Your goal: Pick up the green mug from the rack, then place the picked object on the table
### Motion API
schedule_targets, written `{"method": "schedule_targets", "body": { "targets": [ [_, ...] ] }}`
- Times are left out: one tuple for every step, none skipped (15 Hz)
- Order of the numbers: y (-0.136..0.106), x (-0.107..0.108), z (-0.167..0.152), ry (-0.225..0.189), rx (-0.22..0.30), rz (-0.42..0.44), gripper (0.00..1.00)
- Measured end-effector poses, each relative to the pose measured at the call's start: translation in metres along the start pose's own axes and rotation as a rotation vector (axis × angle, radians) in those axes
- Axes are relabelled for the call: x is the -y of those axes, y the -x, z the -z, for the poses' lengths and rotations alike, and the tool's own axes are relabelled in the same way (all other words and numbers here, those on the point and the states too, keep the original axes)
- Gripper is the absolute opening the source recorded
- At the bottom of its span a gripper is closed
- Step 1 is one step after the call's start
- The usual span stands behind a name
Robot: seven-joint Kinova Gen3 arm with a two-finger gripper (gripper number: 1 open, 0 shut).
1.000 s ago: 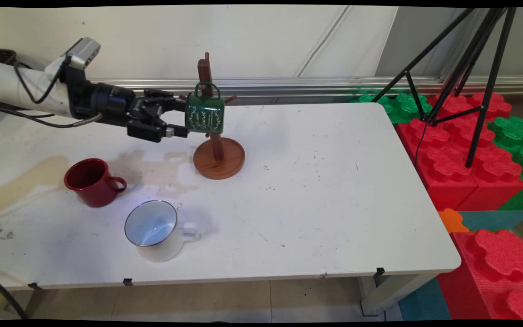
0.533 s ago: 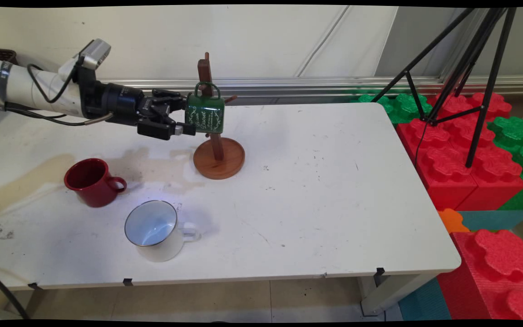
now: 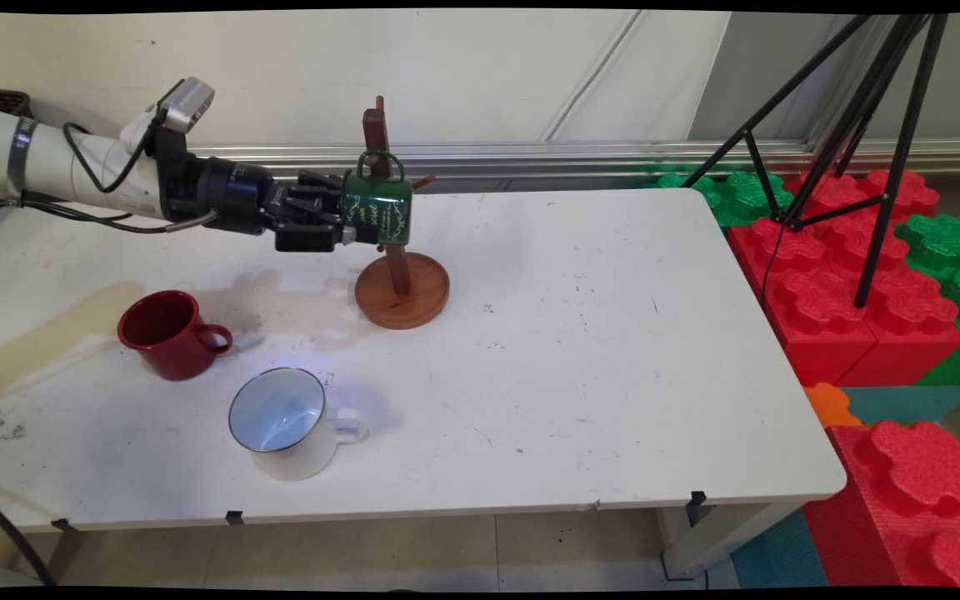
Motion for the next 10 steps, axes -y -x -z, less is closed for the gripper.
{"method": "schedule_targets", "body": {
  "targets": [
    [0.0005,-0.0002,-0.0006,0.002,0.0,0.001,0.0],
    [0.0009,-0.0003,-0.0011,0.004,0.0,0.001,0.0],
    [0.0014,-0.0006,-0.0016,0.007,0.0,0.002,0.0],
    [0.0017,-0.0009,-0.0019,0.009,0.0,0.002,0.0],
    [0.0018,-0.0011,-0.0022,0.011,-0.001,0.002,0.0],
    [0.0018,-0.0015,-0.0025,0.013,-0.002,0.003,0.0],
    [0.0017,-0.0018,-0.0031,0.015,-0.003,0.003,0.0],
    [0.0015,-0.0022,-0.0034,0.018,-0.004,0.003,0.0],
    [0.0013,-0.0027,-0.0035,0.019,-0.005,0.003,0.0],
    [0.0009,-0.0029,-0.0039,0.02,-0.007,0.003,0.0]
  ]
}}
